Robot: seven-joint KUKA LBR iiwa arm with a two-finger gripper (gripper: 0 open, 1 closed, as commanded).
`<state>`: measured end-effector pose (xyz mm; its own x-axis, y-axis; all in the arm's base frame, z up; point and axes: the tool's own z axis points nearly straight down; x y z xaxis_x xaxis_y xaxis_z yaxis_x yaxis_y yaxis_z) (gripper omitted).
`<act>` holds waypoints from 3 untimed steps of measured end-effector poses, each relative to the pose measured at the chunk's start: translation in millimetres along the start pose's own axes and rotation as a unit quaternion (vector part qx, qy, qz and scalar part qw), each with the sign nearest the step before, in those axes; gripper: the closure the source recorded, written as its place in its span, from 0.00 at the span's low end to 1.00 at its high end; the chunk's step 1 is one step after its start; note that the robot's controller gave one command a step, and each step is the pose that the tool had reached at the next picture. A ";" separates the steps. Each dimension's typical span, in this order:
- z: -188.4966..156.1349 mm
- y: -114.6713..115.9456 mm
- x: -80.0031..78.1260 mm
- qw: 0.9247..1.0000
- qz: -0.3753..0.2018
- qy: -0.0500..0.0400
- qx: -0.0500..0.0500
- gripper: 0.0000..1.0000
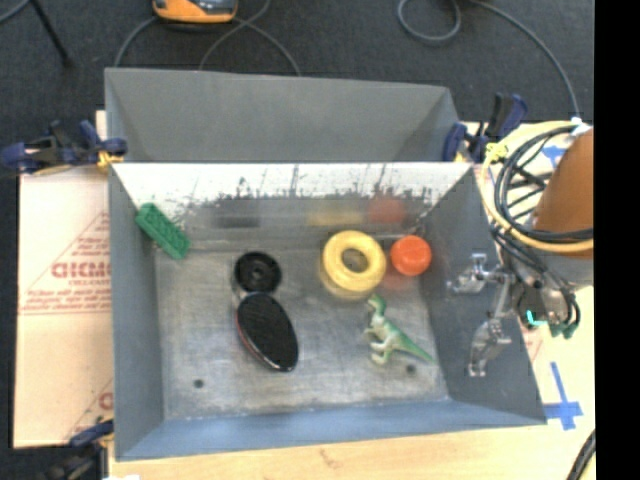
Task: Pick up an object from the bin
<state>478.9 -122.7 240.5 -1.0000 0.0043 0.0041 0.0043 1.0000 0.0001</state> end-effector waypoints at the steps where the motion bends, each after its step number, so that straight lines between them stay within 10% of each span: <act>1: -3.6 0.6 -1.7 1.000 -0.002 -0.004 0.001 0.00; 3: 106.3 25.4 -5.1 1.000 -0.012 -0.006 0.001 0.00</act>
Offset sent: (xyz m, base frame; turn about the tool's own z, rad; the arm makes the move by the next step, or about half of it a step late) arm 0.0174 -0.0024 -0.1233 -0.2096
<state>483.7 -97.3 134.2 -0.9998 -0.0191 -0.0081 -0.0190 0.9998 -0.0016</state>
